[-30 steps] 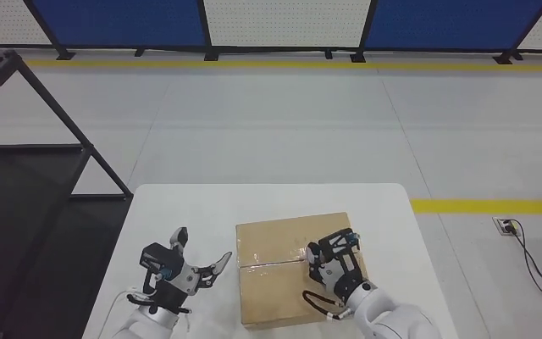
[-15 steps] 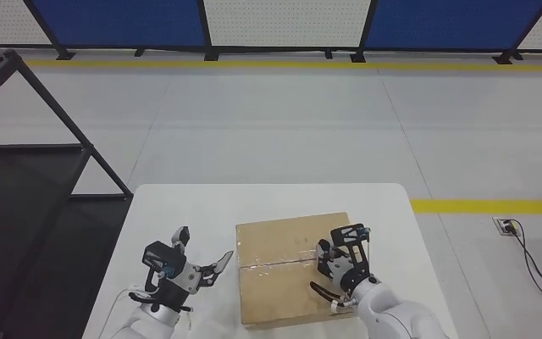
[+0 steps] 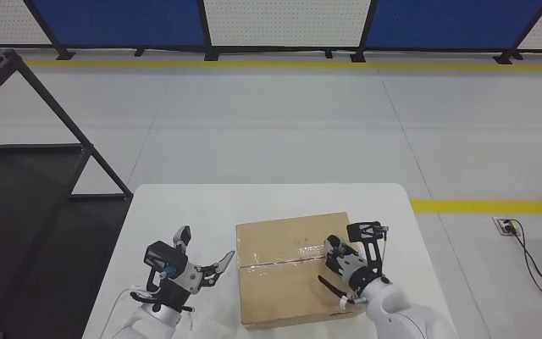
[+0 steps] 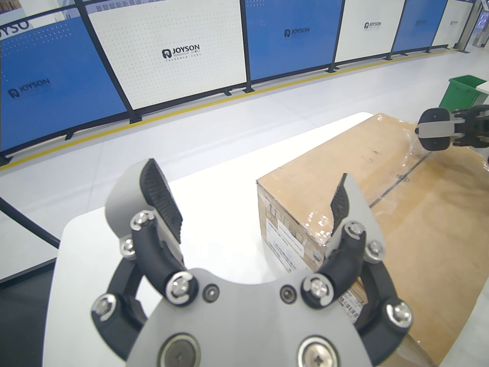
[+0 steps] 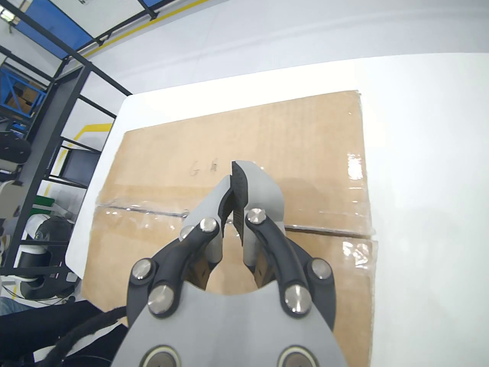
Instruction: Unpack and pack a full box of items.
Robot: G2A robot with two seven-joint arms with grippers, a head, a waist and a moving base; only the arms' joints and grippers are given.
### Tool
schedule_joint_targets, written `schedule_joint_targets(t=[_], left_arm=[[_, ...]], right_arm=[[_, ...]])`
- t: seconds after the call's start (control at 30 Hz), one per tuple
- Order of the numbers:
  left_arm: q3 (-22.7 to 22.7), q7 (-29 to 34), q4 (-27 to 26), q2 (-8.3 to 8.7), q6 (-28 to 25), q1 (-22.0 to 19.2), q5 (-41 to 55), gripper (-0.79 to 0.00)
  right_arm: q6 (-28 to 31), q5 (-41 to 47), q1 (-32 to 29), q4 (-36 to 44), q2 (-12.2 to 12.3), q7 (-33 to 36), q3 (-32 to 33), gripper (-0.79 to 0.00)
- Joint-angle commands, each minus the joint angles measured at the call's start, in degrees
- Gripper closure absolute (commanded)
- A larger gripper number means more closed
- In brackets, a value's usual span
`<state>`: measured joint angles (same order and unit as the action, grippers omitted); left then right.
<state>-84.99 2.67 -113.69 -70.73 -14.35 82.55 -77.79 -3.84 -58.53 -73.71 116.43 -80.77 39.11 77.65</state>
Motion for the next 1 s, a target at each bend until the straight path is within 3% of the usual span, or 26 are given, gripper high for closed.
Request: schedule_joint_targets(t=[0.0,0.13,0.47,0.97], left_arm=[[0.00,0.02,-0.01,0.02,-0.02,-0.01,-0.01,-0.785],[0.03,0.02,0.00,0.05,0.04,0.02,-0.02,-0.785],[-0.57,-0.81,0.13,0.15,0.09,0.66,0.71,-0.785],[0.19,0.29,0.10,0.27,-0.63,-0.91,0.49,-0.785]], right_arm=[[1.80,-0.25,-1.09,1.64,0.10,-1.32,-0.80,0.000],[3.04,-2.11,-1.44,2.66,0.18,-2.41,-3.10,0.000],[-4.97,-5.31,7.56,-8.09,-0.87,0.11,-9.27,0.000],[-6.61,-1.57,0.79,-3.75,-0.02,-3.09,-1.89,0.000]])
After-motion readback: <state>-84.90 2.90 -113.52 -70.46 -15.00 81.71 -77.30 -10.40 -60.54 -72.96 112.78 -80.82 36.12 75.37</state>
